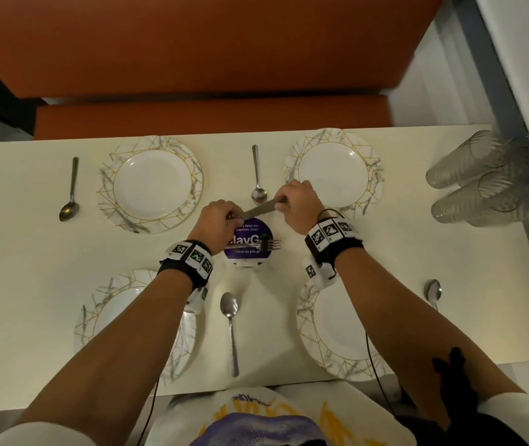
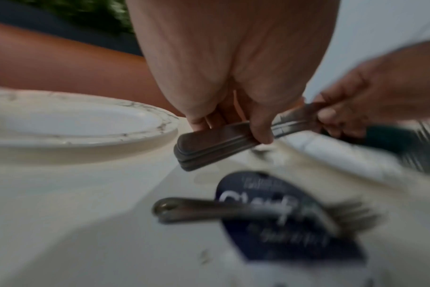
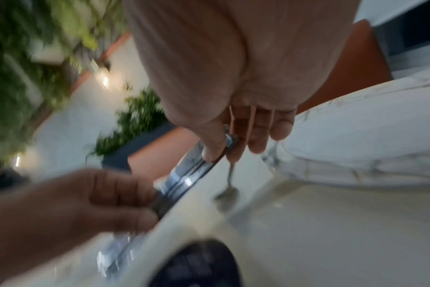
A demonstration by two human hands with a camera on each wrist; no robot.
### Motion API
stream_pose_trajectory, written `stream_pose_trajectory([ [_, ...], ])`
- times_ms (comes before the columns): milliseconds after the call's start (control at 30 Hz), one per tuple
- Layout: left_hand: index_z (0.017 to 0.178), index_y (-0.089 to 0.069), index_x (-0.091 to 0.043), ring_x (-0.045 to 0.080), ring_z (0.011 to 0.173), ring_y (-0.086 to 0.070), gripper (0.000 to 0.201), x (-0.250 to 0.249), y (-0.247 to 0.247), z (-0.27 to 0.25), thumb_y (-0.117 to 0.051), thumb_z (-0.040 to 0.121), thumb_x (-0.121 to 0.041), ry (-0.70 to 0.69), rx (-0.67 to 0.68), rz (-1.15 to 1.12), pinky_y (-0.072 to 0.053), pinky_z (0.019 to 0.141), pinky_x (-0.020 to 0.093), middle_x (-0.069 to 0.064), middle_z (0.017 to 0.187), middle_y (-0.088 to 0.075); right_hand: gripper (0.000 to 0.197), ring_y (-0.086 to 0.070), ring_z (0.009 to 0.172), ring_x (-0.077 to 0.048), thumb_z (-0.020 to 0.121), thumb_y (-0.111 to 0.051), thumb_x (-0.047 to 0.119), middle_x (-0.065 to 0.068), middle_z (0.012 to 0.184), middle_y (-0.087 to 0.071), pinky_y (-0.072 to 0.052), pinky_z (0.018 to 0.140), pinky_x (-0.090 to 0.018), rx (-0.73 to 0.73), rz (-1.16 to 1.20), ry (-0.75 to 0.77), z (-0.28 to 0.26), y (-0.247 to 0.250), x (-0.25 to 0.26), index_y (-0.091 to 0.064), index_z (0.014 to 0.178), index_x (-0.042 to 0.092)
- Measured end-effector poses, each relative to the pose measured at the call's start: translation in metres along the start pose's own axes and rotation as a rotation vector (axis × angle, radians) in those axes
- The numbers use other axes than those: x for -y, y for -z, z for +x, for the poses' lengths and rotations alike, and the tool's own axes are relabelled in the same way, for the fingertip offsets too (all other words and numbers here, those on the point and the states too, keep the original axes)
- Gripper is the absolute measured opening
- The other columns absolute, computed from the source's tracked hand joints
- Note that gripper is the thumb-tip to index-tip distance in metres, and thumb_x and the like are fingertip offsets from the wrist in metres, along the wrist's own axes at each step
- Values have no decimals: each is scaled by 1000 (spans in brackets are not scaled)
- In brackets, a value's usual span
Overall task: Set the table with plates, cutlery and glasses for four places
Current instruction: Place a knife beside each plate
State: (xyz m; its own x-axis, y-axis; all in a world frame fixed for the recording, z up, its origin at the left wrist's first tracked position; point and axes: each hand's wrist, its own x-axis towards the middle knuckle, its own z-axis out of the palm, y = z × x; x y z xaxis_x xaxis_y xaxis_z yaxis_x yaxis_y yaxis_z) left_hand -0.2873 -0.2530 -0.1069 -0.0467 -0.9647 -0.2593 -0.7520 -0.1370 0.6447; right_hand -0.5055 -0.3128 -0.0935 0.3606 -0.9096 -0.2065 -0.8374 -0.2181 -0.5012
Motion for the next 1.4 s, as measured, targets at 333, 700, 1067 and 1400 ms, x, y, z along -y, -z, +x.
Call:
stream_pose_trajectory([
  [333, 108, -80, -11, 27, 84, -76, 15, -34, 25, -24, -76, 93, -13, 246, -112, -737, -63, 73, 31, 10, 93, -80, 25, -71, 81, -17, 91, -71, 28, -3, 97, -76, -57, 70, -31, -132, 786, -258, 7, 40, 47, -69, 112, 15],
  [700, 109, -77, -6, 16, 51, -56, 21, -25, 36, -74, -74, 95, -22, 296, -163, -866, -44, 50, 29, 8, 75, -73, 10, -73, 73, -17, 88, -75, 27, -1, 84, -76, -62, 74, -39, -141, 700, -209, -34, -3, 109, -72, 92, 19],
  [1067, 103, -79, -7, 21, 50, -49, 13, 39, 54, -165, -73, 96, -16, 365, -156, -891, -42, 48, 32, 10, 66, -66, 11, -72, 68, -33, 89, -75, 16, -16, 78, -75, -63, 72, -46, -113, 820, -363, -125, -76, 143, -75, 91, 5],
  [1400, 101, -78, -3, 25, 47, -48, 15, 86, 52, -219, -73, 95, -15, 395, -132, -924, -47, 68, 47, 12, 63, -64, 10, -69, 85, -24, 88, -72, 9, -12, 96, -76, -55, 85, -31, -60, 364, -383, -196, -158, 164, -79, 94, 3],
])
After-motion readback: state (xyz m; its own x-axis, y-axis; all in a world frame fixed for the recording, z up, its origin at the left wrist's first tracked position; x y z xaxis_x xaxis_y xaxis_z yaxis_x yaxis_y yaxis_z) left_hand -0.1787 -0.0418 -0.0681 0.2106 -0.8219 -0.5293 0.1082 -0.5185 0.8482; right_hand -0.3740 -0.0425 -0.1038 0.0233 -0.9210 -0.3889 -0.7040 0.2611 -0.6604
